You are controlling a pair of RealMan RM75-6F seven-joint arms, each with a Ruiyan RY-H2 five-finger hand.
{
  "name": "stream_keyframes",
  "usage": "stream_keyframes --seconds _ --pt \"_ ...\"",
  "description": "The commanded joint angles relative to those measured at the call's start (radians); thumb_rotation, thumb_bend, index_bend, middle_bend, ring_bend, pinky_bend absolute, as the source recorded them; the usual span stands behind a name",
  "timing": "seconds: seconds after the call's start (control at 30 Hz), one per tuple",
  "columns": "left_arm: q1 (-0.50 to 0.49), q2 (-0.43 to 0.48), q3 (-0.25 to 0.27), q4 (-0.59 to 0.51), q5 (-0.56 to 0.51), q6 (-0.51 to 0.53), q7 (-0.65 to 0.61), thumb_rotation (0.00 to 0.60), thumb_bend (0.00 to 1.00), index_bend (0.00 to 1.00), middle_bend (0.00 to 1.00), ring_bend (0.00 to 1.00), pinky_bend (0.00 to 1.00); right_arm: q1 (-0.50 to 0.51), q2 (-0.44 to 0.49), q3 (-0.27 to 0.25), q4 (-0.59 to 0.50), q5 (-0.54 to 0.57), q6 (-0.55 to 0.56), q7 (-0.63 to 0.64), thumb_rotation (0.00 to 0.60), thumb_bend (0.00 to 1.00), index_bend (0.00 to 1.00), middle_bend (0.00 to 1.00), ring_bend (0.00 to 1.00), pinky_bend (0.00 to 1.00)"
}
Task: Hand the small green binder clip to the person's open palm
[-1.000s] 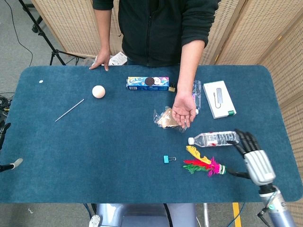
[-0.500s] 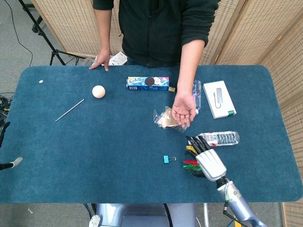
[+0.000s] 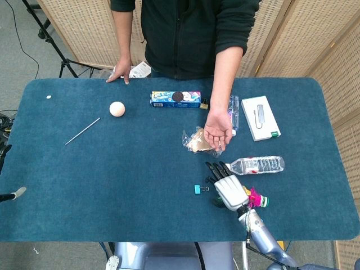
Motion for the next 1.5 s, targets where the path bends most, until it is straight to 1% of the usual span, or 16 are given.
stream_keyframes --seconds 0.03,0.17,0.33,0.73,0.9,1.3,1.5 --pt "-0.002 0.000 0.000 0.000 -0.002 -0.004 0.001 0.600 0.00 0.00 0.00 0.00 0.00 0.018 -0.030 0.004 0.014 0.024 -0.022 -0.011 0.600 0.26 0.34 0.00 0.00 0.00" --pt "-0.004 0.003 -0.001 -0.001 -0.008 -0.012 -0.004 0.600 0.00 0.00 0.00 0.00 0.00 0.038 -0.051 0.007 0.023 0.034 -0.035 -0.033 0.600 0.26 0.34 0.00 0.00 0.00" --pt "-0.006 0.006 -0.003 0.000 -0.013 -0.017 -0.010 0.600 0.00 0.00 0.00 0.00 0.00 0.066 -0.074 0.022 0.027 0.075 -0.060 -0.067 0.600 0.31 0.33 0.00 0.00 0.00" --pt "-0.012 0.006 -0.005 0.004 -0.022 -0.028 -0.011 0.600 0.00 0.00 0.00 0.00 0.00 0.101 -0.114 0.024 0.058 0.138 -0.080 -0.116 0.600 0.31 0.35 0.00 0.00 0.00" --pt "-0.013 0.005 -0.006 0.004 -0.027 -0.032 -0.008 0.600 0.00 0.00 0.00 0.00 0.00 0.114 -0.127 0.024 0.076 0.156 -0.084 -0.123 0.600 0.34 0.35 0.00 0.00 0.00" --pt "-0.016 0.005 -0.006 0.004 -0.033 -0.038 -0.004 0.600 0.00 0.00 0.00 0.00 0.00 0.136 -0.141 0.025 0.089 0.190 -0.087 -0.125 0.600 0.36 0.42 0.00 0.00 0.00" --pt "-0.018 0.004 -0.007 0.004 -0.037 -0.042 -0.003 0.600 0.00 0.00 0.00 0.00 0.00 0.144 -0.148 0.024 0.097 0.202 -0.082 -0.128 0.600 0.37 0.48 0.00 0.00 0.00"
